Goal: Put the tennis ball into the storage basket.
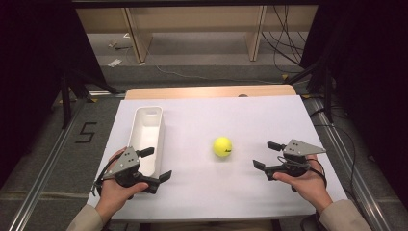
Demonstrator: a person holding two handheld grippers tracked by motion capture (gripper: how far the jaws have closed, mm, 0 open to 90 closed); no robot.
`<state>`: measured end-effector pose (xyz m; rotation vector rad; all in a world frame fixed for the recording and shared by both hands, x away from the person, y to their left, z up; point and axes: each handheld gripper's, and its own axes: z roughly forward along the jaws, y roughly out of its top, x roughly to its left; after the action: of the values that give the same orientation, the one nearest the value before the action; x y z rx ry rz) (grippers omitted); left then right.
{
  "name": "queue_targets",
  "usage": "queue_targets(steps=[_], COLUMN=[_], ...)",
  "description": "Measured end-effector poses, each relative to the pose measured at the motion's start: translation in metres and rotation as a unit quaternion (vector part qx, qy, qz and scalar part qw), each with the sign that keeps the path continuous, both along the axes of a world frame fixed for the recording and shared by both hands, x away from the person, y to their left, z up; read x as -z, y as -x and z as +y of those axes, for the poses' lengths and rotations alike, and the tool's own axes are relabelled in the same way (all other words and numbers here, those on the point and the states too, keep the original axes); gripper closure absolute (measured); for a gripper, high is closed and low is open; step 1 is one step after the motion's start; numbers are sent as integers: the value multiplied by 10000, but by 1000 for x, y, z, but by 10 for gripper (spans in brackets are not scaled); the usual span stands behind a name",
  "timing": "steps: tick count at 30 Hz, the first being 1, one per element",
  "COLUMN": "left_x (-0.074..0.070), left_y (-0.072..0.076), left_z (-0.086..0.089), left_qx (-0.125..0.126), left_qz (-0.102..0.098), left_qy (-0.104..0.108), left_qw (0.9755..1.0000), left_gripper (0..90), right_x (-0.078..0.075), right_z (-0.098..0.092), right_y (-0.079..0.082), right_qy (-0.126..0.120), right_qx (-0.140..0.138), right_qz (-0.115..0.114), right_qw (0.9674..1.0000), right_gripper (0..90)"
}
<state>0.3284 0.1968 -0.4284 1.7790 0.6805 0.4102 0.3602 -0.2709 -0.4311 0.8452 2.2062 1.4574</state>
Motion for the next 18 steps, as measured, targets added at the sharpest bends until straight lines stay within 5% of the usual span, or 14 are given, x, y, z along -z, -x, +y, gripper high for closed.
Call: queue_targets(steps=[18], left_x=[-1], left_y=[2], left_z=[1], left_qx=[-8], left_qz=[-27], left_qy=[-18], left_qw=[10000], left_gripper=[0], right_x=[1], right_z=[14], right_y=[-6], right_qy=[100], right_qx=[-112], right_qz=[22], right_qw=[9999], right_gripper=[88])
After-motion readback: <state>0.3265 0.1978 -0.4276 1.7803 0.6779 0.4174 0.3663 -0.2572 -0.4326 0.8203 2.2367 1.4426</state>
